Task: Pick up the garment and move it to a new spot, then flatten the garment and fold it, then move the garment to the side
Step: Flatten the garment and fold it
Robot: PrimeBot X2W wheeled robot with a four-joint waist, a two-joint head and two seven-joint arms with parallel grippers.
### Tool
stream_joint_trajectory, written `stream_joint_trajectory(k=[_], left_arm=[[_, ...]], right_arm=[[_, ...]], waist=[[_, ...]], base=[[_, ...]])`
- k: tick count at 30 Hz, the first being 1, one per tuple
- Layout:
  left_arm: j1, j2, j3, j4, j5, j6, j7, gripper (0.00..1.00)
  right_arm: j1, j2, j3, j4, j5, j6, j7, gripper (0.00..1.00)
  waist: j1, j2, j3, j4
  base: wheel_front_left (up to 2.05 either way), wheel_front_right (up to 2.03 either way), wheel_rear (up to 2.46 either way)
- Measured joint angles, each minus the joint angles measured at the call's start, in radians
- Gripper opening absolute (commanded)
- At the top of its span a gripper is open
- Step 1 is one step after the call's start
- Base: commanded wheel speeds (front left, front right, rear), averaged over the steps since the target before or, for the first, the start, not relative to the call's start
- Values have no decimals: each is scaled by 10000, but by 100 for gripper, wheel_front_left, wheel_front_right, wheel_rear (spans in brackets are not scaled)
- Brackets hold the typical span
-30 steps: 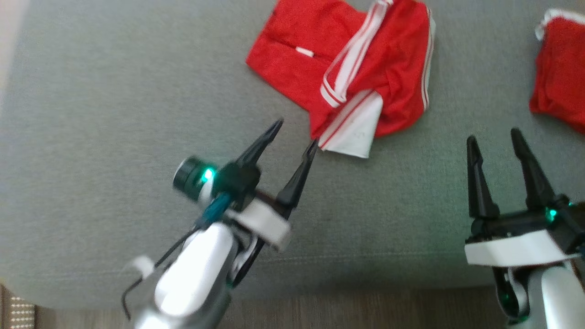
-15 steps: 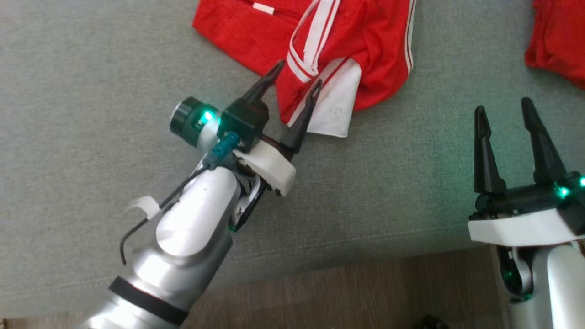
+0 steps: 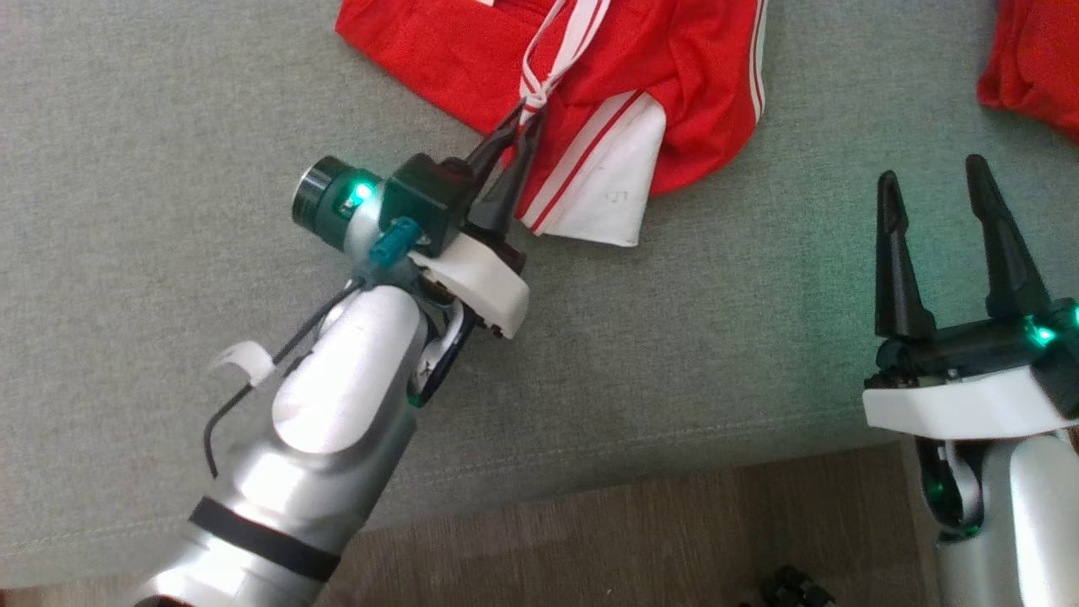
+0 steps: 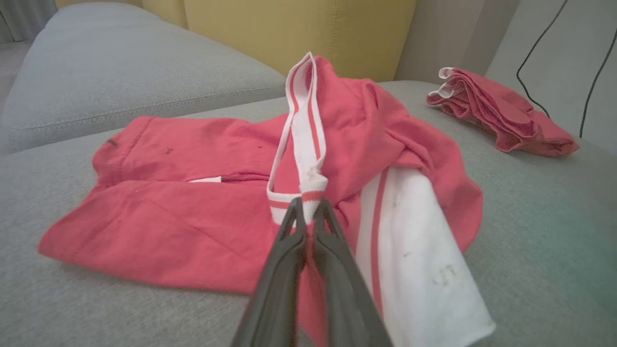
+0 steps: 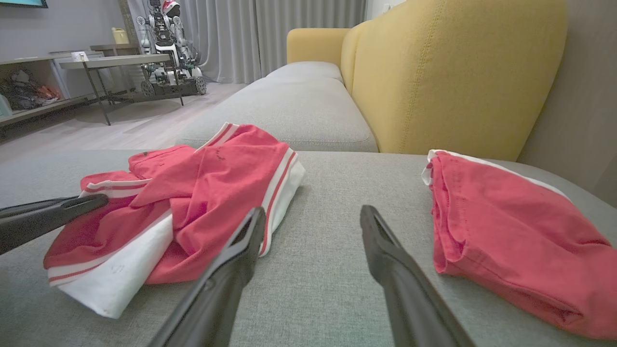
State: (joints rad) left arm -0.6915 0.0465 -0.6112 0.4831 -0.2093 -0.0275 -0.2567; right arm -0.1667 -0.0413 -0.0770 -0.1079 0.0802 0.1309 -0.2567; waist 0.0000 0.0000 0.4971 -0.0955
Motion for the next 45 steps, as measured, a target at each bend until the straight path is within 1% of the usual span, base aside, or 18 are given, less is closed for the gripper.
stream_joint_trajectory(k=[2,4,6,9,12,14,18,20,23,24,26,29,32,35,37,39,43,45], left_arm=[[0,-2,111,109,-21,-8,0,0],[4,-2,203,157,-96,-151,0,0],[19,-6,385,71,-594,-353,0,0],[-9,6,391,-98,-1824,-706,0,0],[-308,8,-56,-130,-2955,-884,10,0],[-784,4,-276,-322,-4000,-947,324,0],[-2206,0,-242,-1183,-6408,-955,1294,0],[-3000,-17,-249,-1551,-7413,-708,1749,0],[-4135,-52,-234,-1781,-8470,75,2021,0],[-4135,-52,-234,-1781,-8470,75,2021,0],[-4957,-58,-176,-1914,-9177,621,1889,0],[-6420,-111,59,-2048,-10138,1254,1275,0],[-7941,-213,514,-1847,-10410,1651,589,0],[-8651,-178,1279,-1151,-10261,1783,240,0],[-8483,15,1724,-769,-10255,1843,159,0],[-7900,362,1906,-462,-10257,1871,94,0],[-5477,1147,2059,50,-10324,1841,88,0],[-4075,1480,2230,307,-10508,1705,86,0]], right_arm=[[-2,0,67,10,0,0,0,100],[-12,0,98,19,2,0,0,100],[-39,-2,107,31,4,0,0,100],[-58,-2,174,42,136,0,0,100],[-80,-4,374,119,399,0,0,100],[-86,-6,708,192,554,0,0,100],[-107,-6,1210,226,1030,0,0,100],[-110,-8,1281,247,1304,0,0,100],[-105,-8,1363,351,1628,0,0,100],[-105,-8,1363,351,1628,0,0,100],[-100,-8,1373,395,1806,0,0,100],[-90,-8,1350,431,1868,0,0,100],[-82,-8,1168,445,1862,0,0,100],[-80,-8,989,481,1835,0,0,100],[-71,-8,857,481,1776,0,0,100],[-69,-8,757,479,1682,0,0,100],[-67,-8,692,476,1490,0,0,100],[-66,-8,706,479,1369,0,0,100]], waist=[[0,0,-16,-25],[0,0,-60,-63],[0,0,-144,-117],[0,0,-312,-238],[0,0,-509,-449],[0,0,-630,-670],[0,0,-845,-1192],[0,0,-959,-1439],[0,0,-1145,-1743],[0,0,-1145,-1743],[0,0,-1287,-1885],[0,0,-1491,-1981],[0,0,-1599,-1878],[0,0,-1689,-1648],[0,0,-1742,-1461],[0,0,-1773,-1243],[0,0,-1804,-761],[0,0,-1817,-543]], base=[[0,0,0],[0,0,0],[0,0,0],[0,0,0],[0,0,0],[0,0,0],[0,0,0],[0,0,0],[0,0,0],[0,0,0],[0,0,0],[0,0,0],[0,0,0],[0,0,0],[0,0,0],[0,0,0],[0,0,0],[0,0,0]])
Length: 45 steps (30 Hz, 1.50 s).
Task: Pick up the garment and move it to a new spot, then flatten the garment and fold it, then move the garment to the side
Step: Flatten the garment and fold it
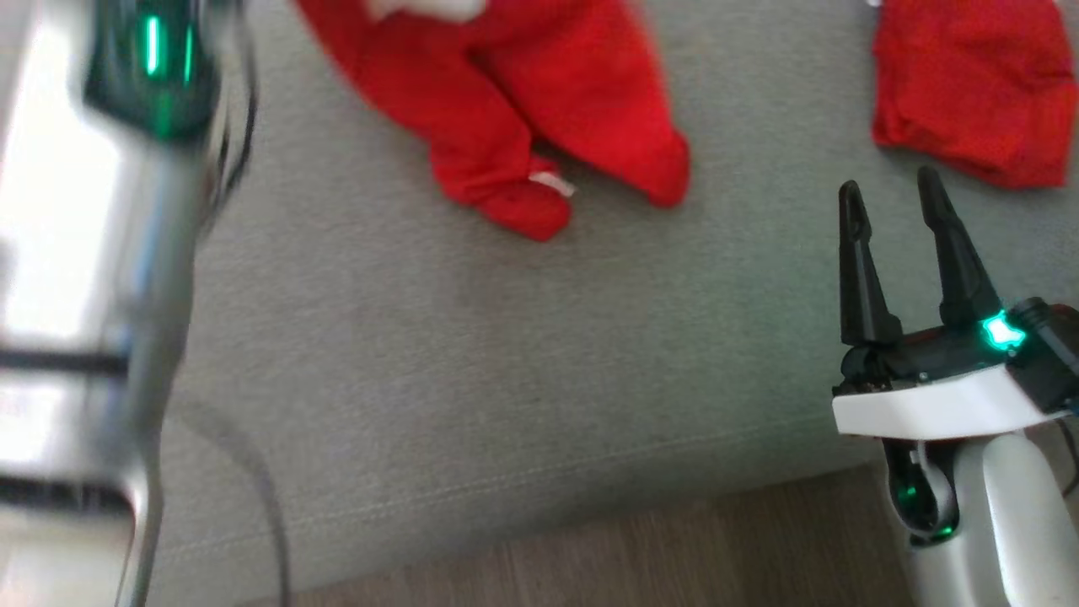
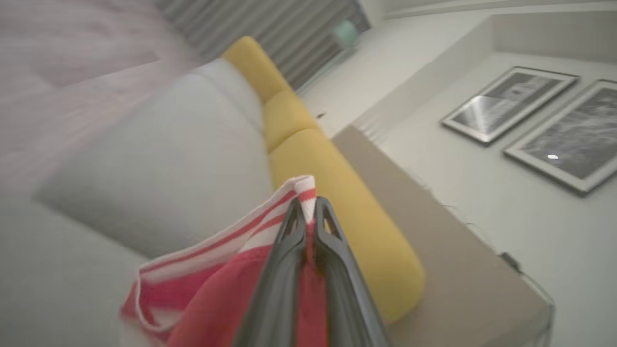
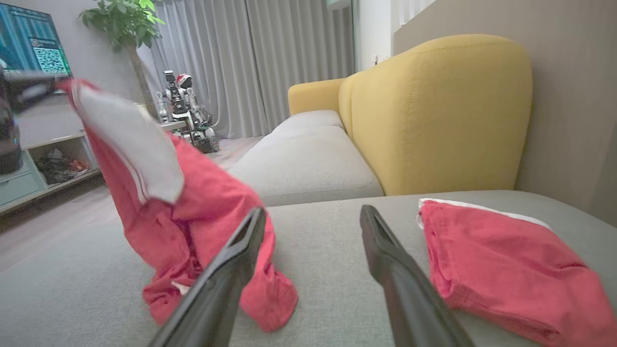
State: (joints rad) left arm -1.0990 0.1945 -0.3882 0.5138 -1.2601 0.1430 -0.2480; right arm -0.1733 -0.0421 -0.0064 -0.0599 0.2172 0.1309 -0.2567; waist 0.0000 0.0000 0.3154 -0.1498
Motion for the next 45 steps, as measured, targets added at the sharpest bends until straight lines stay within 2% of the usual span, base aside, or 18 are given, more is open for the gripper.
stream_joint_trajectory(k=[5,7,11,12,13,14,19,22,24,28,30,32,37,38,40,42,43,45], left_arm=[[2250,784,736,270,230,-585,-15,0],[2532,1028,1149,209,913,-830,-15,0],[2876,1149,1795,198,1983,-1147,-86,0],[3025,1160,1812,207,2313,-1264,-86,11],[3185,1137,1916,226,2608,-1317,-86,38],[3339,1139,1994,263,2920,-1344,-86,100],[3913,1112,2840,-56,4815,-1335,-86,100],[4433,938,3348,-913,6094,-1377,-88,100],[4994,623,3590,-1745,7041,-1507,-88,100],[6378,-447,3852,-3338,8579,-1712,-88,100],[7059,-995,3940,-3814,9064,-1887,-86,100],[7646,-1310,3942,-4052,9428,-2048,-86,100],[8290,-1521,3935,-4380,9628,-2232,-86,100],[8427,-1538,3754,-4562,9756,-2238,-88,100],[8549,-1544,3448,-4669,9749,-2220,-86,100],[8681,-1559,3099,-4755,9658,-2196,-86,100],[8746,-1567,2970,-4763,9664,-2115,-86,100],[8826,-1574,2836,-4765,9678,-2010,-86,100]], right_arm=[[14,-2,291,259,-320,0,0,100],[30,0,464,345,-439,0,0,100],[30,-12,867,589,-660,0,0,100],[29,-12,1039,696,-665,0,0,100],[28,-12,1204,849,-663,0,0,100],[25,-13,1369,1026,-662,0,0,100],[-123,-23,2176,2410,-813,0,0,100],[-607,-35,2127,3212,-807,0,2,100],[-1105,-69,2011,3634,-619,0,2,100],[-2009,-113,1808,4483,130,0,2,100],[-2302,-123,1814,5072,867,0,2,100],[-2517,-136,1835,5542,1379,0,2,100],[-2985,-150,1831,6305,2385,0,2,100],[-3220,-157,1864,6665,2913,0,2,100],[-3421,-186,1941,6926,3246,0,0,100],[-3630,-226,1977,7093,3434,-4,0,86],[-3755,-255,1985,7131,3432,-4,0,63],[-3965,-261,2071,7235,3586,-4,0,24]], waist=[[0,0,-6,425],[0,0,26,538],[0,0,112,712],[0,0,128,741],[0,0,137,771],[0,0,141,803],[0,0,149,1007],[0,0,162,1212],[0,0,175,1388],[0,0,233,1774],[0,0,268,1972],[0,0,303,2161],[0,0,381,2487],[0,0,409,2625],[0,0,440,2749],[0,0,474,2849],[0,0,492,2888],[0,0,530,2942]], base=[[0,0,0],[0,0,0],[0,0,0],[0,0,0],[0,0,0],[0,0,0],[0,0,0],[0,0,0],[0,0,0],[0,0,0],[0,0,0],[0,0,0],[0,0,0],[0,0,0],[0,0,0],[0,0,0],[0,0,0],[0,0,0]])
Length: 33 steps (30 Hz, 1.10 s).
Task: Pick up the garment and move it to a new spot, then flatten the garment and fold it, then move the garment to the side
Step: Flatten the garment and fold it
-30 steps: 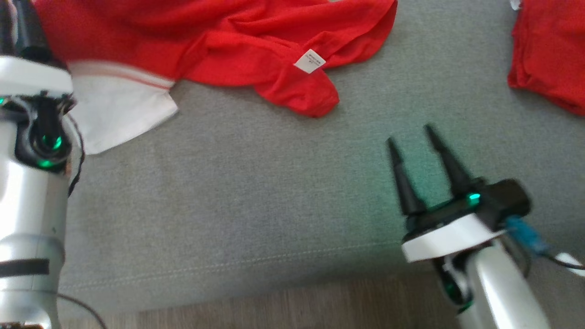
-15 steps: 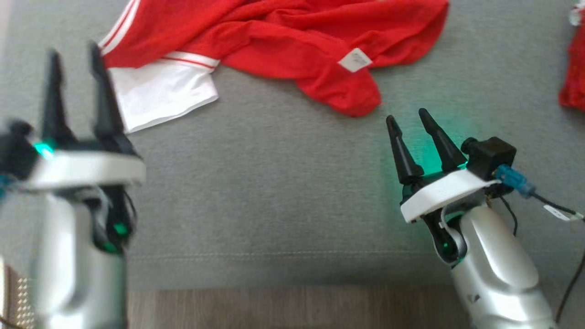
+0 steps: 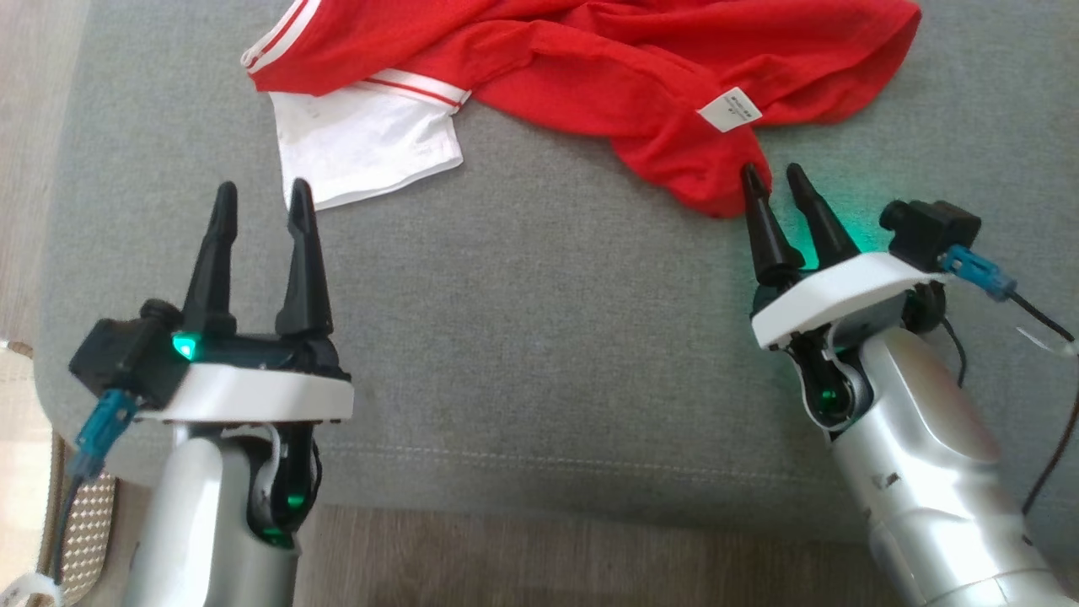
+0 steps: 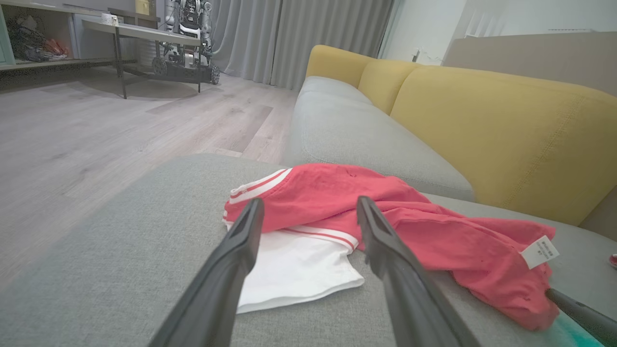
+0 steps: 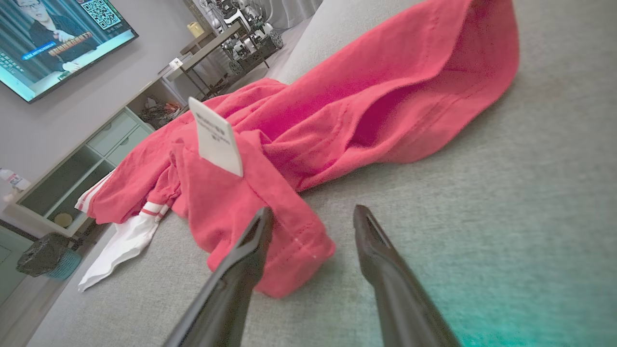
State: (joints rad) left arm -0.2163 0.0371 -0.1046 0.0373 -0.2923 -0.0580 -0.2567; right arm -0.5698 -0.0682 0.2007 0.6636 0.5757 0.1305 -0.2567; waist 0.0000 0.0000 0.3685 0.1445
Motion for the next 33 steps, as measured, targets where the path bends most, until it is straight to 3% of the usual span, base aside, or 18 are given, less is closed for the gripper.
stream_joint_trajectory(k=[1,11,18,26,33], left_arm=[[35,4,-44,0,-6,58,0,100],[66,4,301,0,121,151,0,100],[174,2,453,504,564,100,0,100],[-35,320,499,2915,1542,12,2,100],[-1438,798,560,4984,2192,729,-17,100]], right_arm=[[-64,0,90,38,104,0,-2,0],[-330,50,418,299,395,4,-44,0],[965,56,-1045,-1126,-1651,4,-29,0],[1630,61,-2000,-2989,-2614,4,-27,0],[1718,71,-1931,-3308,-2545,4,-27,0]], waist=[[0,0,20,19],[0,0,72,-183],[0,0,-16,-742],[0,0,110,-1464],[0,0,447,-1787]], base=[[0,0,0],[0,0,0],[0,0,0],[0,0,0],[0,0,0]])
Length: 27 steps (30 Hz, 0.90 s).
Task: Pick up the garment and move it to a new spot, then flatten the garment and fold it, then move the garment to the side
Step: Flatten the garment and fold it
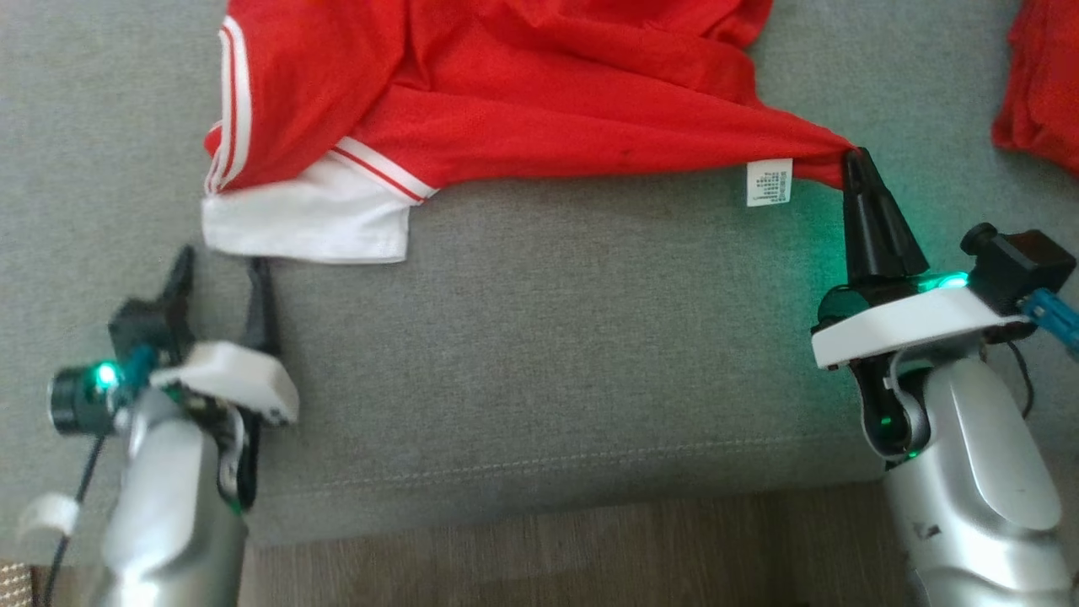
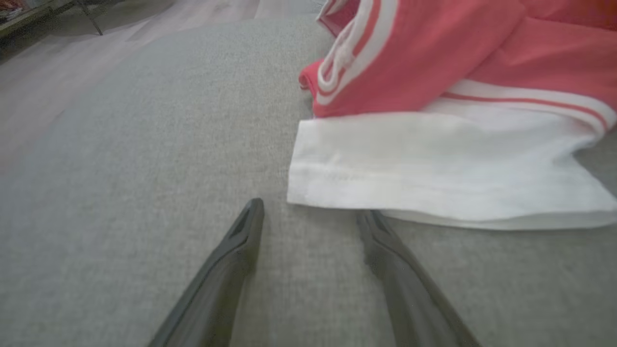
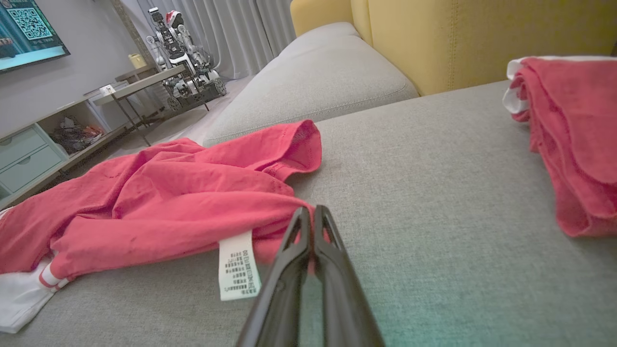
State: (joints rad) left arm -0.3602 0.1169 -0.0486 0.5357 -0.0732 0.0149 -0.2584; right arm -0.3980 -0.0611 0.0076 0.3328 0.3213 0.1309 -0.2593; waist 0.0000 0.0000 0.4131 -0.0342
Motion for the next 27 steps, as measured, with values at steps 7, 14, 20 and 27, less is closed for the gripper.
stream_joint_trajectory(k=[7,14,20,27], left_arm=[[-952,105,52,1254,17,190,-171,100],[-1019,324,-360,1034,458,44,-58,0],[-24,508,-612,-872,750,303,19,0],[1036,855,-616,-3977,746,387,17,0]], right_arm=[[1,0,176,-48,56,0,0,0],[7,2,77,-90,54,0,0,0],[70,6,-98,-184,40,0,0,0],[280,17,-823,-1327,-1032,0,0,0]], waist=[[0,0,40,-123],[0,0,-120,-96],[0,0,-424,-9],[0,0,-944,137]], base=[[0,0,0],[0,0,0],[0,0,0],[0,0,0]])
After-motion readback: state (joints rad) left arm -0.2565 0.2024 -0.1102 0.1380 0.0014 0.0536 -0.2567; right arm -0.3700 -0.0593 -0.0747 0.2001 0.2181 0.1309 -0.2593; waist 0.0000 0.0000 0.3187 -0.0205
